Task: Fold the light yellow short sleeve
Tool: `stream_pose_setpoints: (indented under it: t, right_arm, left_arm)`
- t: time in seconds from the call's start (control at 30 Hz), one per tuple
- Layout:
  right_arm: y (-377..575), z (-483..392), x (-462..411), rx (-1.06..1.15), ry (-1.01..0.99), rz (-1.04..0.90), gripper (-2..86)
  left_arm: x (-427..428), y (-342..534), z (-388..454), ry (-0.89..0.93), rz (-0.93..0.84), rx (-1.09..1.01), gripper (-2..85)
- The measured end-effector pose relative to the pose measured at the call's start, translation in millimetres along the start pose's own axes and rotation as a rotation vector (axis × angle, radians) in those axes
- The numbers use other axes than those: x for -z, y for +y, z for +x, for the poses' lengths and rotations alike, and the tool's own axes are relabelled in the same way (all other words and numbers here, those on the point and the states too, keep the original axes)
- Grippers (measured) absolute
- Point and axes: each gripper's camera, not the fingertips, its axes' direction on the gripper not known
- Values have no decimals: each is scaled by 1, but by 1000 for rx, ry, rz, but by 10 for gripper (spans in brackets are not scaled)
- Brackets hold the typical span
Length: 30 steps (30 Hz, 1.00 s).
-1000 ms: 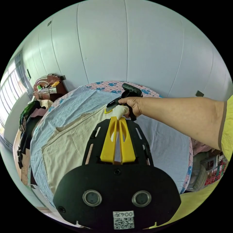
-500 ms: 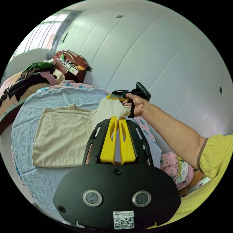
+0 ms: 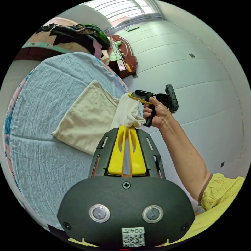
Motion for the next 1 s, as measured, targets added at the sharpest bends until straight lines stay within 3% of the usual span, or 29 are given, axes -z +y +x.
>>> stream_pose_setpoints:
  t: [0.37,0.67,1.0]
  right_arm:
    - [-10,-121,-114,73,156,-94,21]
    - [5,-161,-164,93,156,-168,65]
    - [53,-158,-104,206,9,0,111]
  left_arm:
    - [38,29,-194,229,69,377,19]
    - [52,54,-271,236,74,459,20]
    - [64,70,-308,218,60,485,16]
